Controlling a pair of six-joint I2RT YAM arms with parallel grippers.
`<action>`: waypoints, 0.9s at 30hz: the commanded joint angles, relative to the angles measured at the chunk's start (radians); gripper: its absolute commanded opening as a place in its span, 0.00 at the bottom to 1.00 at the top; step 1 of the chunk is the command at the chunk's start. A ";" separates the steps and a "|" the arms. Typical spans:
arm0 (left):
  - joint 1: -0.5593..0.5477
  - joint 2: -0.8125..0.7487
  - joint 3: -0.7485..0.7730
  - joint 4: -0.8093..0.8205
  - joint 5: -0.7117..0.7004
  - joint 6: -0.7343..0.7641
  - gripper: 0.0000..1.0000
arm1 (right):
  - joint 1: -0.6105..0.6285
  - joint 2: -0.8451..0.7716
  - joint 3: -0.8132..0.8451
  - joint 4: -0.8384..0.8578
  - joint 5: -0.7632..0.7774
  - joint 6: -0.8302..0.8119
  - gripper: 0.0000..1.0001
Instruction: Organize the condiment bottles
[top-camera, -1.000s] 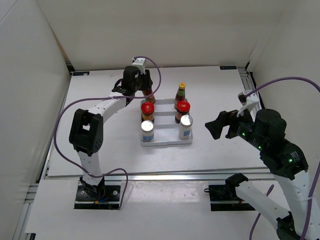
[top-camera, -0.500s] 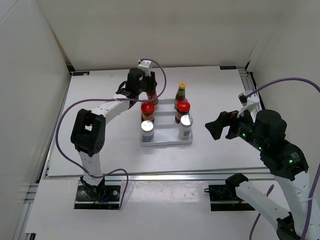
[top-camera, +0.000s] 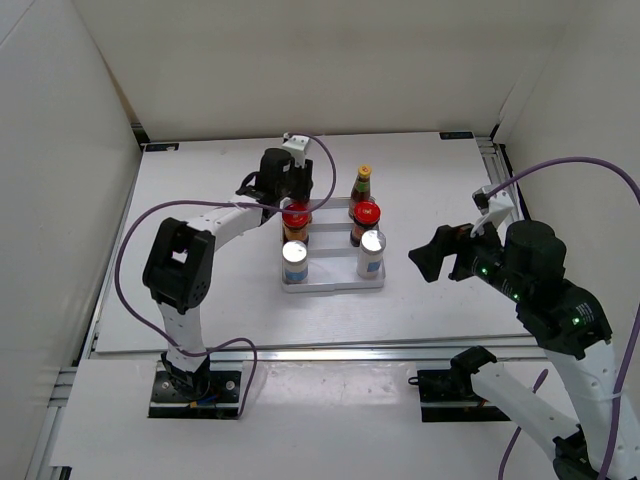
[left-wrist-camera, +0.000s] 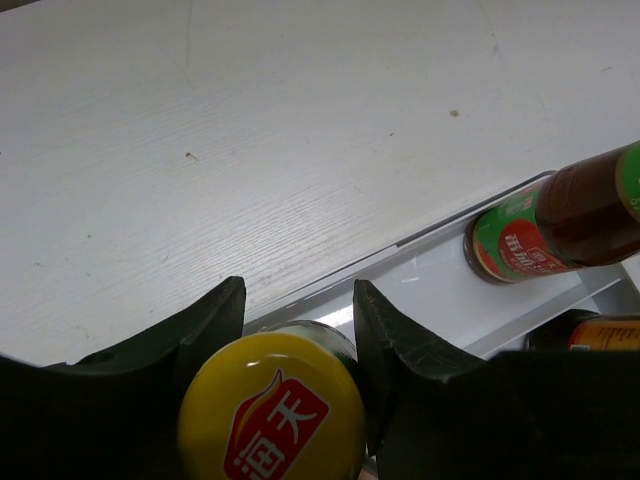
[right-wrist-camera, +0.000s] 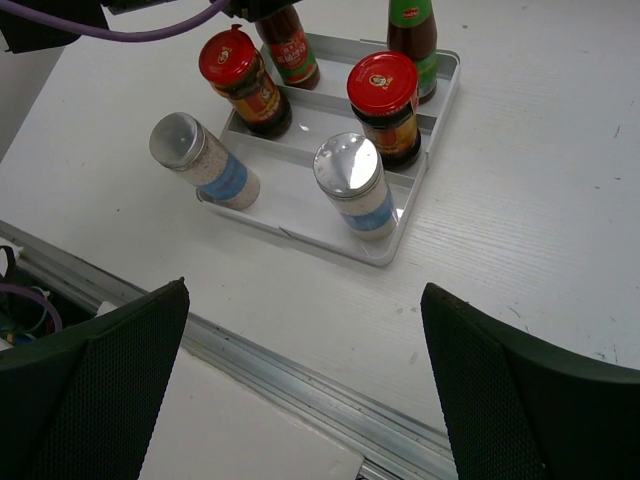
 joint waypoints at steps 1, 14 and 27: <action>0.001 -0.052 0.009 0.032 -0.012 0.018 0.11 | -0.001 -0.007 0.000 0.018 0.000 0.009 1.00; -0.039 -0.072 0.122 -0.063 -0.111 0.083 1.00 | -0.001 0.012 0.000 0.017 0.030 0.040 1.00; -0.048 -0.302 0.353 -0.273 -0.255 0.011 1.00 | -0.001 0.064 0.000 -0.021 0.085 0.118 1.00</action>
